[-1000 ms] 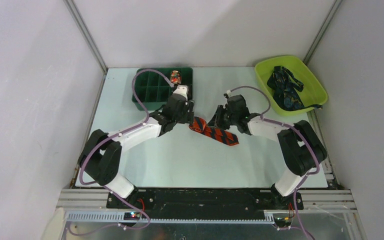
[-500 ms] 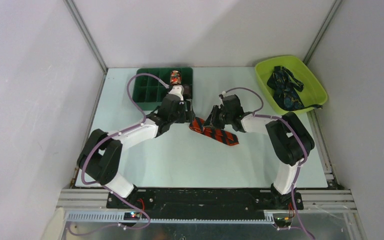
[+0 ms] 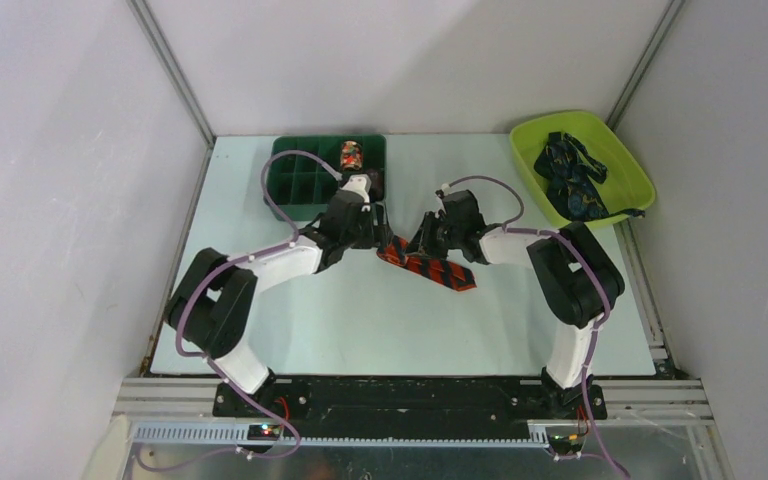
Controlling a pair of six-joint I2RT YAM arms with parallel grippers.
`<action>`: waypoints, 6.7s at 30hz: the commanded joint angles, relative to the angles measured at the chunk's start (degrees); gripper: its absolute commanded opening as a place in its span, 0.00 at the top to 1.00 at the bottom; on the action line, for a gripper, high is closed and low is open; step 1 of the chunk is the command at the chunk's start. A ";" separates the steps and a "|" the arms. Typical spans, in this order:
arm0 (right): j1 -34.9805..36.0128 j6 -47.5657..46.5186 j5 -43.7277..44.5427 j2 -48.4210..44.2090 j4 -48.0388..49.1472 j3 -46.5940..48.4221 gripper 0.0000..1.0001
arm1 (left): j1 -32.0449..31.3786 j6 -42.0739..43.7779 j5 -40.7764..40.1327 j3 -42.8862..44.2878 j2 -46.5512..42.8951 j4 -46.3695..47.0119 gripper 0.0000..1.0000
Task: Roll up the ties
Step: Roll the tie at the center of the board.
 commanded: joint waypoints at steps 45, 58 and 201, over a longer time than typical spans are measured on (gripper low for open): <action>0.26 -2.49 2.39 -2.03 -2.42 1.56 0.79 | 2.54 -5.56 18.22 -6.41 7.64 17.61 0.48; -3.58 -8.12 8.97 -16.83 -12.22 0.03 0.69 | 2.04 -0.66 9.07 -2.25 4.59 6.66 0.48; -8.88 -7.72 7.19 -20.13 -10.86 -8.64 0.75 | -21.39 8.06 -21.99 26.33 16.93 -23.70 0.29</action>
